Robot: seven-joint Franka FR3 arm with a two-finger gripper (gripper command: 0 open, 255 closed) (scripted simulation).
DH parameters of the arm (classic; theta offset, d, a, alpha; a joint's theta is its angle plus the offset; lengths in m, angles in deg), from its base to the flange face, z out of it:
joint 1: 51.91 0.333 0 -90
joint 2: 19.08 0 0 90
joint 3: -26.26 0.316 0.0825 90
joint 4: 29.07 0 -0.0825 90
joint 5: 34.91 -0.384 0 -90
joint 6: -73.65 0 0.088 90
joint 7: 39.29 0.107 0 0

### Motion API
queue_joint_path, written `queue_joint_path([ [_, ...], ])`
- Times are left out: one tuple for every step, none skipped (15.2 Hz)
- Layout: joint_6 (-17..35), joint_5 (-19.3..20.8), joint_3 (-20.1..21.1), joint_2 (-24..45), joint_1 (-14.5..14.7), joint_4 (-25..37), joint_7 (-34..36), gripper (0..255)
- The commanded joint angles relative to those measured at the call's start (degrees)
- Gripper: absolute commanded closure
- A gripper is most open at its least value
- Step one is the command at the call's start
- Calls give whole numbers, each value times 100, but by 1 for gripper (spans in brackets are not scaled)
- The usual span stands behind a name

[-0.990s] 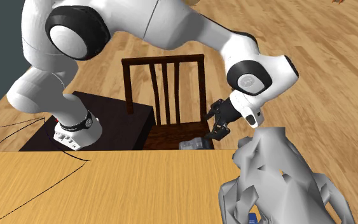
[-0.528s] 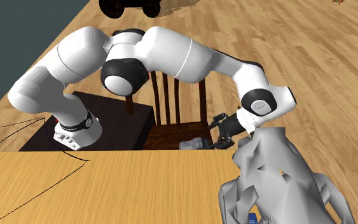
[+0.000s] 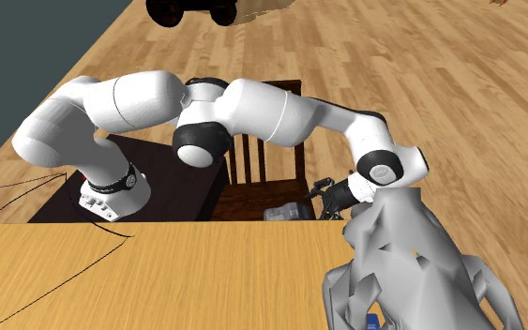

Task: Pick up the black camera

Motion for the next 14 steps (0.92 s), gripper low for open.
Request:
queue_joint_path([
  [54, 3, -6, 186, 2, 133, -5, 0],
  [57, 3, -6, 183, 1, 128, -5, 0],
  [55, 3, -6, 185, 2, 132, -5, 0],
  [50, 4, -7, 196, 0, 148, -8, 255],
  [46, 3, -7, 202, 2, 158, -7, 255],
  [65, 3, -6, 181, 0, 117, -5, 255],
  [63, 3, -6, 183, 1, 121, -5, 255],
  [76, 3, -5, 174, 0, 100, -4, 255],
  [86, 4, -5, 157, -3, 72, -5, 255],
  [29, 5, -9, 224, 1, 197, -12, 255],
  [31, 4, -8, 220, 1, 191, -12, 255],
  [22, 4, -8, 238, 3, 217, -12, 255],
  [55, 3, -6, 185, 2, 131, -5, 255],
  [47, 3, -4, 101, -1, 56, -4, 255],
])
